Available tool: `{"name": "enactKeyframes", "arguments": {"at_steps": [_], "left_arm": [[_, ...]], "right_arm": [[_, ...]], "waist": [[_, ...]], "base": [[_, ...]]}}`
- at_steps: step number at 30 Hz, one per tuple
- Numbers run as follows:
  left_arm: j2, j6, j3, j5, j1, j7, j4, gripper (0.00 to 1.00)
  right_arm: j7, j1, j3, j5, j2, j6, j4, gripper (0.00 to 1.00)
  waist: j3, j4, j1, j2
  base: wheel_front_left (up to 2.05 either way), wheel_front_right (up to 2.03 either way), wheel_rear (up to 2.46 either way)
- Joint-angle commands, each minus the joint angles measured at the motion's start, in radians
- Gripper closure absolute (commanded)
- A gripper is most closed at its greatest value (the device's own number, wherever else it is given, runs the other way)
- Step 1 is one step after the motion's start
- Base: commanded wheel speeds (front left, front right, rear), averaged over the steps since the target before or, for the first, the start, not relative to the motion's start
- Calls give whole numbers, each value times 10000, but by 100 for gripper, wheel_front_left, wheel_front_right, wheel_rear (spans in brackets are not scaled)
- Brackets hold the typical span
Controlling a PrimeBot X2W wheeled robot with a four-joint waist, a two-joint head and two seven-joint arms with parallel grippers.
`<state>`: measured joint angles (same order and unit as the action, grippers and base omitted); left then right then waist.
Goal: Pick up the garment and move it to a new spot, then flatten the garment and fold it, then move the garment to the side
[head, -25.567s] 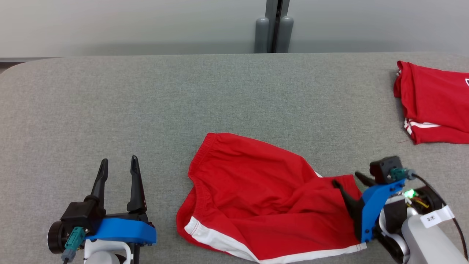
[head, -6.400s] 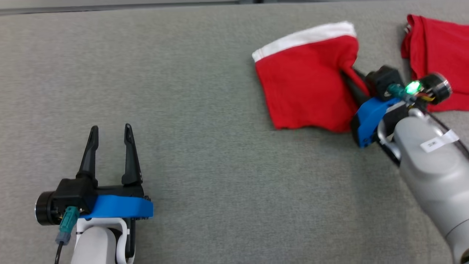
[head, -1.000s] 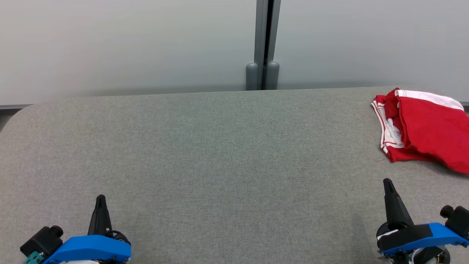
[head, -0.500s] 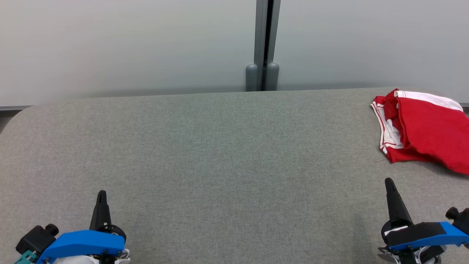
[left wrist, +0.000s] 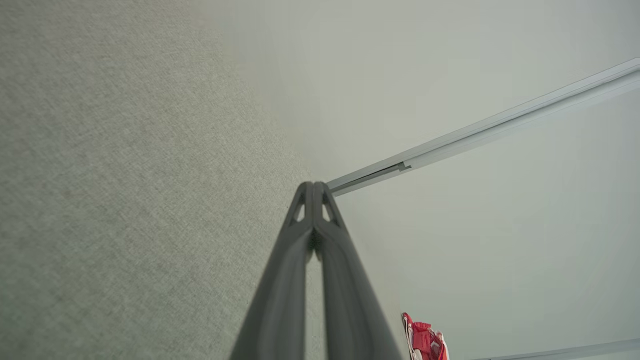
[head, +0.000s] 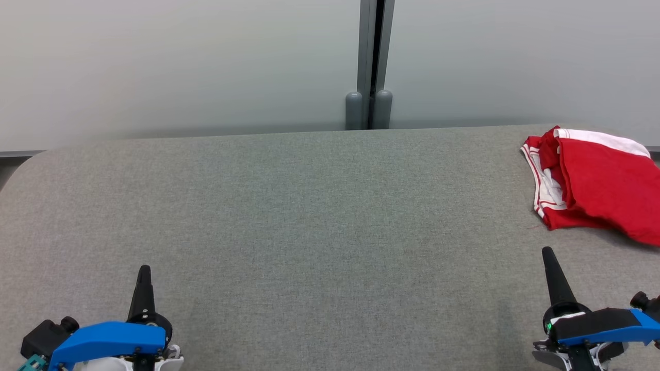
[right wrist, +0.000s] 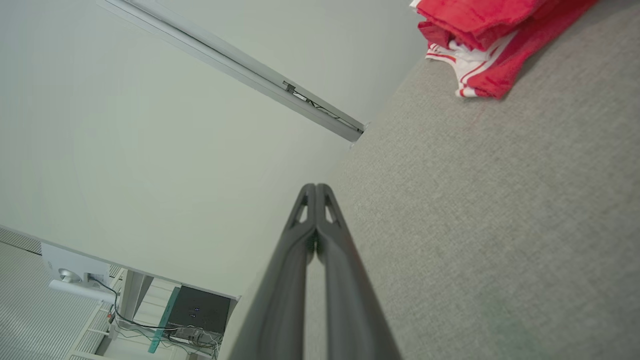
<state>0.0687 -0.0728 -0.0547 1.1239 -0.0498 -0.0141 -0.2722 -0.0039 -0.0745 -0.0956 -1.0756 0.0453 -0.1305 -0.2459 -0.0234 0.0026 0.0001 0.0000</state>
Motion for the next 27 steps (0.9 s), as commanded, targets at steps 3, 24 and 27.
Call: {"name": "enactKeyframes", "arguments": {"at_steps": [3, 24, 27], "left_arm": [[25, -108, -110, 398, -307, 108, 131, 100], [-64, -321, -317, 2282, -449, 612, 199, 100], [-78, -344, -349, 2530, -455, 675, 203, 100]], "right_arm": [[117, -215, -37, -458, 65, -3, 91, 100], [572, -311, -108, -2530, 70, -3, 64, 100], [638, -297, -118, -2790, 71, -3, 59, 100]], "waist": [[10, -1, -1, 0], [79, -10, -1, 0], [89, -12, -1, 0]], "base": [[0, 0, 0], [0, 0, 0], [0, 0, 0]]}}
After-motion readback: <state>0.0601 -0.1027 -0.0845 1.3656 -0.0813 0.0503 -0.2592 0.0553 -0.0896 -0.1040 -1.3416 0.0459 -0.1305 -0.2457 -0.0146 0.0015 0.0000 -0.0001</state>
